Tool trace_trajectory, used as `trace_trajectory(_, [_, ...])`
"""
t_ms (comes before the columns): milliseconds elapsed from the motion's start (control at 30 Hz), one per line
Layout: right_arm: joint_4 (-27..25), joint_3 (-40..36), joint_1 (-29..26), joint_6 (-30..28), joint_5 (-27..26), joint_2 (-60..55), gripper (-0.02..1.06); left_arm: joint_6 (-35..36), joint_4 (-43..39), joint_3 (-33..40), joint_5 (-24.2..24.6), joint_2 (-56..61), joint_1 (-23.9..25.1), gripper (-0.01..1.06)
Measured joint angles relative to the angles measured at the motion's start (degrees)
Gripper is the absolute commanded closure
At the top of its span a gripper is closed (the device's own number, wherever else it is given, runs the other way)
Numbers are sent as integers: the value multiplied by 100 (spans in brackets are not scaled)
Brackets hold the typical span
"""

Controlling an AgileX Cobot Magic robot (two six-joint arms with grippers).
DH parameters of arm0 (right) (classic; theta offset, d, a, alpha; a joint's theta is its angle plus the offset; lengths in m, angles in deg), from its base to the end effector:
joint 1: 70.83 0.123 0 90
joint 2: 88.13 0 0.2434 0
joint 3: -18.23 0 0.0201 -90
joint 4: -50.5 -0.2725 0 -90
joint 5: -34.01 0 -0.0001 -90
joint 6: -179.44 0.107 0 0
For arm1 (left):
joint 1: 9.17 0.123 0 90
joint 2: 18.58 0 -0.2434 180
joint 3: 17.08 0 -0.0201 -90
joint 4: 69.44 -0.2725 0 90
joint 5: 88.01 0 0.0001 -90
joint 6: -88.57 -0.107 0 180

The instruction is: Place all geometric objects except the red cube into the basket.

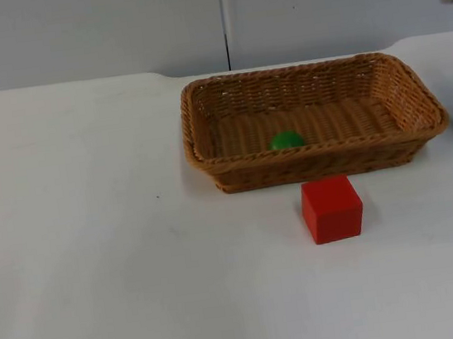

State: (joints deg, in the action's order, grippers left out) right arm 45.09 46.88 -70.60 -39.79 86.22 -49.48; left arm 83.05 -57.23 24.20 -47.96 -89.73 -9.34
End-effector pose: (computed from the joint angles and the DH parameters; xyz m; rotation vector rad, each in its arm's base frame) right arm 0.4771 0.0099 0.0854 -0.9026 2.7204 -0.0155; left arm 0.2308 -0.0153 0.1745 -0.0405 2.6482 -0.2044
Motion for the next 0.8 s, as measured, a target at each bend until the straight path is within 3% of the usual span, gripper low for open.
trace_trajectory(133, [-24, 12, 0, -81, -80, -263, 3, 0, 0, 0, -11, 0, 0, 8])
trace_trajectory(167, [-24, 12, 0, -89, -94, -319, 9, 0, 0, 0, -11, 0, 0, 8])
trace_trajectory(333, [117, 12, 0, -104, -108, -409, 59, 0, 17, 0, -11, 0, 0, 8])
trace_trajectory(367, [178, 12, 0, -68, -108, -395, 59, 0, 17, 0, -11, 0, 0, 8])
trace_trajectory(467, [275, 12, 0, 72, 20, -219, 104, 0, 64, 0, -11, 0, 0, 8])
trace_trajectory(733, [362, 12, 0, 504, 534, 756, 104, 0, 87, 0, 24, 0, 0, 8])
trace_trajectory(800, [362, 12, 0, 1094, 682, 1219, 105, 0, 87, 0, 36, 0, 0, 8])
